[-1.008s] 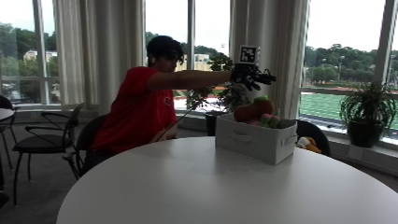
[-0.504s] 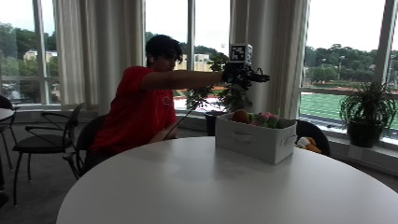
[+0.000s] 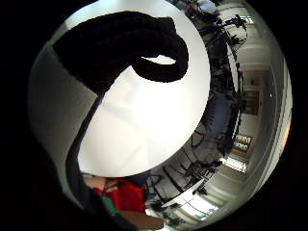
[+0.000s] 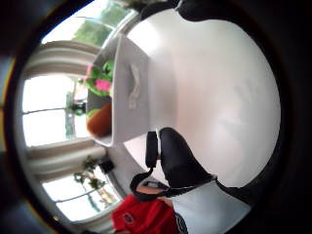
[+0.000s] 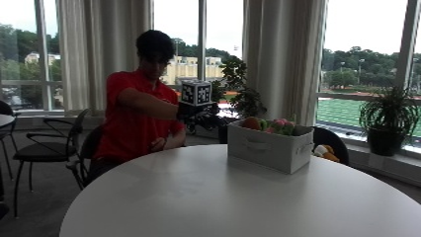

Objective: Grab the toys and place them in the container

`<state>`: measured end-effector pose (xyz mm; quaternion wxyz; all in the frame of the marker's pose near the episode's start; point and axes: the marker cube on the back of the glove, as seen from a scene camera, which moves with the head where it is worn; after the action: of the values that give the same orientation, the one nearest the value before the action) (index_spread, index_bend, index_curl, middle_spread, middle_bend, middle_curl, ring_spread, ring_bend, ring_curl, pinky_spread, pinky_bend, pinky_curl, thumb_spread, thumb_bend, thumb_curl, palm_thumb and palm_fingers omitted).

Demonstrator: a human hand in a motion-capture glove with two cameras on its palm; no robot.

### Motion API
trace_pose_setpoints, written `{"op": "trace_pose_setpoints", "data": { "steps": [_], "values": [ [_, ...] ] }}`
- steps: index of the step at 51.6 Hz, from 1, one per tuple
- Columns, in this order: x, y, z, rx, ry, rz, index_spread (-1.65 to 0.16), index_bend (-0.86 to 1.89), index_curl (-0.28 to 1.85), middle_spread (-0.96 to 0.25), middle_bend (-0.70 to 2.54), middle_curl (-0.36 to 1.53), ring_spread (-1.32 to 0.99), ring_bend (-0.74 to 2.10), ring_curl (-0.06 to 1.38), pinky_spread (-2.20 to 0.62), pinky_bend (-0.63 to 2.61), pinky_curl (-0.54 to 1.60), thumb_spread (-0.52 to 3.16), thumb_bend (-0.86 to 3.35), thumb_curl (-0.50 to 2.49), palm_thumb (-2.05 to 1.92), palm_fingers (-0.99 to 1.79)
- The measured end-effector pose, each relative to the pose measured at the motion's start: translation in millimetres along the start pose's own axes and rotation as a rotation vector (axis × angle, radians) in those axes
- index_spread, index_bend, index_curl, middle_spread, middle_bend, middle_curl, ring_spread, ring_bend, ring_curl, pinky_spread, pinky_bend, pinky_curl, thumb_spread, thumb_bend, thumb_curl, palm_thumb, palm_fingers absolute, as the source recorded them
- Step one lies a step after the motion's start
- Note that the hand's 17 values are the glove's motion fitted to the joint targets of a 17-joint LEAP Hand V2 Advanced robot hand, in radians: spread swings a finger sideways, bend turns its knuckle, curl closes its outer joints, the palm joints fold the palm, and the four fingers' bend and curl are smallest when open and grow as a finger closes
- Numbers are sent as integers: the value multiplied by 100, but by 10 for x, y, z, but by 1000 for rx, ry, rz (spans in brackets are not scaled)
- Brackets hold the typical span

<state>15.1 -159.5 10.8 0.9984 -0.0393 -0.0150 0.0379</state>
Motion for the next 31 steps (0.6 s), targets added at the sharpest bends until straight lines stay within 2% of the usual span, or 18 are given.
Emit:
{"op": "trace_pose_setpoints", "data": {
  "steps": [16, 31],
  "values": [
    [50, 188, 29, 11, -58, -45, -41, 19, 34, -10, 15, 26, 4, 16, 23, 11, 110, 31, 117, -2, 37, 2, -10],
    [-219, 431, 68, 4, -81, -73, -42, 19, 36, -9, 14, 25, 3, 17, 21, 11, 109, 31, 118, -2, 36, 3, -9]
  ]
}}
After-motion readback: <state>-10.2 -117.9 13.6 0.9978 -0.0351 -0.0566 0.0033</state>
